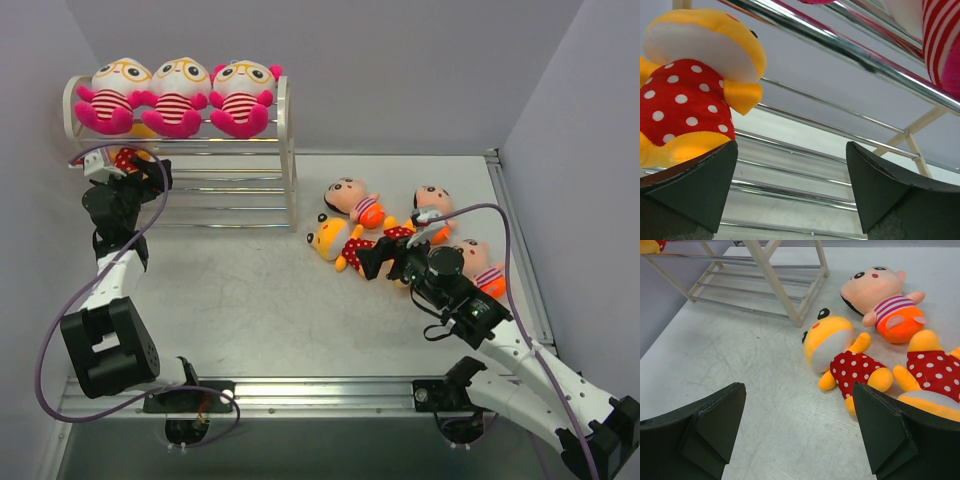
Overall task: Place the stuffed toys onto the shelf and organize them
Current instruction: Grab a stuffed toy with the right arm
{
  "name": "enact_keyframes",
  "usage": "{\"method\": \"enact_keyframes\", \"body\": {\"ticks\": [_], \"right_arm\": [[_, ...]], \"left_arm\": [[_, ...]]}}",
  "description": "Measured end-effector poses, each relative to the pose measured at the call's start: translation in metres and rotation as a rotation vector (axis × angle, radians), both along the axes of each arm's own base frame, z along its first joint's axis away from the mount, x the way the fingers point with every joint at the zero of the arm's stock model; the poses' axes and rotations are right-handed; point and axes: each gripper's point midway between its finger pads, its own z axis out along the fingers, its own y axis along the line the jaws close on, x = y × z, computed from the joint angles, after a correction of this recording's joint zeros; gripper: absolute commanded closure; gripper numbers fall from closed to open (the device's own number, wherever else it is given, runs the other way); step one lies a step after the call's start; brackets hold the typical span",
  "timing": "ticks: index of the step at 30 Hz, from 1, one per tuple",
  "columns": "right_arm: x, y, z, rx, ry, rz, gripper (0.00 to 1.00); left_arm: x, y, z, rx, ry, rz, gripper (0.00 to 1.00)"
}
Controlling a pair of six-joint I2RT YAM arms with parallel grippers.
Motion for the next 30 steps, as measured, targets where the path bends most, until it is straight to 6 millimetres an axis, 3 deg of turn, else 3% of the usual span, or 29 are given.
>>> {"method": "enact_keyframes", "body": {"ticks": [4,8,14,19,25,30], "right_arm": [[0.0,0.0,0.0,-0.002,-0.001,0.001,0.09],[0.0,0.0,0.0,-0.005,-0.001,0.001,0.09],[0.001,0.0,-0.005,-0.017,0.01,0.001,0.09],[0.005,-0.003,-0.005,-0.043,0.035,-0.029,0.1],[0.019,0.001,0.007,-0.066,0.082,-0.063,0.1],[0.043,0.007,-0.003,-0.119,0.173,-0.096,0.1]], "left_arm": [[-0.006,-0.009,0.007,0.011,0.001,-0.014,0.03],[-0.022,-0.029,0.025,0.045,-0.021,-0.05,0.03],[-0.063,-0.049,0.062,0.077,-0.082,-0.072,0.03],[-0.095,-0.055,0.072,0.067,-0.047,-0.047,0.03],[-0.128,-0.071,0.08,0.098,0.069,-0.01,0.04],[-0.164,-0.077,0.094,0.189,0.102,0.034,0.04]]}}
